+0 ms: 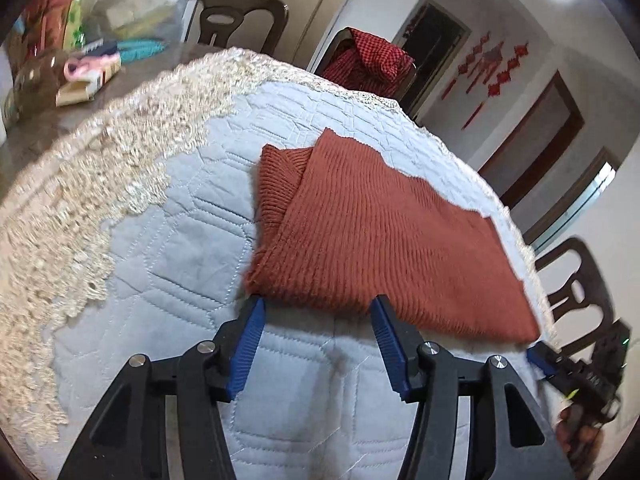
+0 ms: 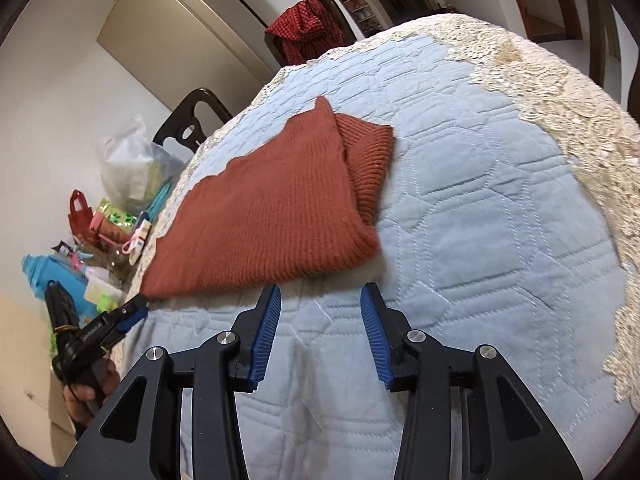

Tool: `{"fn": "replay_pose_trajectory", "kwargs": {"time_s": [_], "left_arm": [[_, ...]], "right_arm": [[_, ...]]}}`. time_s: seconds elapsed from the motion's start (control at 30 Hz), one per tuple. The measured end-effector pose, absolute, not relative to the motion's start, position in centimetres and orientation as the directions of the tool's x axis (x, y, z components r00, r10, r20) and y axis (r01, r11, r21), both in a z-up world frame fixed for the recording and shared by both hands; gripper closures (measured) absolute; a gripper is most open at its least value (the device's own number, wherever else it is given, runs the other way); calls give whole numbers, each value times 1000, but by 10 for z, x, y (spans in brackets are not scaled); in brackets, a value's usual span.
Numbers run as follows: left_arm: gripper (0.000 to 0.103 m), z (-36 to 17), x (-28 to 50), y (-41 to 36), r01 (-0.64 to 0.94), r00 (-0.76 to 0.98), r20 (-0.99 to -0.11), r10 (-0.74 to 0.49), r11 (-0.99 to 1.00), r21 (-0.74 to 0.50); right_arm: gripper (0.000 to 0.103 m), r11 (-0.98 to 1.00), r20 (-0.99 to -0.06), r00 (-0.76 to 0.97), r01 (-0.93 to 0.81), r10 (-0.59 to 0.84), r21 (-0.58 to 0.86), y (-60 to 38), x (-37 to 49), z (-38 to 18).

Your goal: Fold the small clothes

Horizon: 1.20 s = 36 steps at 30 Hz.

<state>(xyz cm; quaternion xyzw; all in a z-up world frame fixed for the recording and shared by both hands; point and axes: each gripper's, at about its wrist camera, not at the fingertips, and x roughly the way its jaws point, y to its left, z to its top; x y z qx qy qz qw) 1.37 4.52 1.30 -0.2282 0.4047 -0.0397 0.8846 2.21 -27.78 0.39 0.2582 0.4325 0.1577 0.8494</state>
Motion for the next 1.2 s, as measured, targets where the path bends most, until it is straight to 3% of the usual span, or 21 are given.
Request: {"fn": "replay_pose_trajectory", "kwargs": {"time_s": [0.2, 0.4, 0.57, 0.6, 0.7, 0.83, 1.2], "left_arm": [[45, 9, 22, 53, -137, 673, -669, -316, 836, -532], [47, 7, 33, 50, -157, 685, -669, -287, 839, -521], [65, 2, 40, 54, -186, 687, -677, -264, 837, -515], [69, 2, 40, 55, -188, 687, -678, -260, 838, -512], [78, 1, 42, 55, -180, 687, -681, -256, 847, -500], [84, 6, 39, 55, -157, 688, -673, -270, 851, -502], [85, 22, -14, 60, -92, 686, -653, -322, 852, -516]], "right_arm": [[60, 761, -613, 582, -15, 534, 649, -282, 35, -2], [60, 705, -581, 602, 42, 547, 708, -292, 44, -6], [60, 672, -563, 634, 92, 529, 735, -300, 48, -8], [61, 675, -567, 634, 95, 526, 732, -301, 49, -8], [84, 703, -604, 621, 116, 499, 701, -300, 53, -12], [87, 693, -594, 623, 113, 509, 712, -301, 52, -11], [88, 677, -576, 593, 70, 562, 733, -308, 9, 7]]}}
